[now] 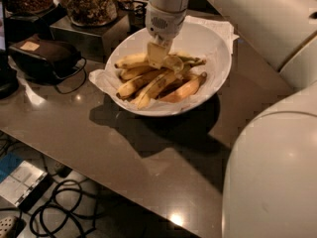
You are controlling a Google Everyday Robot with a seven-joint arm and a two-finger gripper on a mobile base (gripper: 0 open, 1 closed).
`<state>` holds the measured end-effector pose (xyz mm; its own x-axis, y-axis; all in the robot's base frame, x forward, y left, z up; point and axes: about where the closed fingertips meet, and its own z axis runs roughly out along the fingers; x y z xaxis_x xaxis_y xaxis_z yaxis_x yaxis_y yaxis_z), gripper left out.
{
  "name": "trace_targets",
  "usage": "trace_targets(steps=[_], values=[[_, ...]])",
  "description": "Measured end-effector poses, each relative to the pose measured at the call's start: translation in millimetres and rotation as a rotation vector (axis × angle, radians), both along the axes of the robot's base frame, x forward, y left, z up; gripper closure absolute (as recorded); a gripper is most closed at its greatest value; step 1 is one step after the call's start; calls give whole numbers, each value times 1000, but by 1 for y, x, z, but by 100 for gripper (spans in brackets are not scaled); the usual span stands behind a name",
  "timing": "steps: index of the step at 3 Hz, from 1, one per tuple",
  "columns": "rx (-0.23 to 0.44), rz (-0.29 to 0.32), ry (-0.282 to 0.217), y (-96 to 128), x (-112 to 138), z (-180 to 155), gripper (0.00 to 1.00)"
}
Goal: Pick banana from white bowl
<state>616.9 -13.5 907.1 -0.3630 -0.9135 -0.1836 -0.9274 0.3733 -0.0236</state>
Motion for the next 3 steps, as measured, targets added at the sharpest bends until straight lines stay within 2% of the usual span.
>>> trace_targets(steps=[1,2,3], values=[[0,0,0,0,0,0,95],[13,2,-17,4,4,0,100],[37,48,-70,3,-14,26,100]])
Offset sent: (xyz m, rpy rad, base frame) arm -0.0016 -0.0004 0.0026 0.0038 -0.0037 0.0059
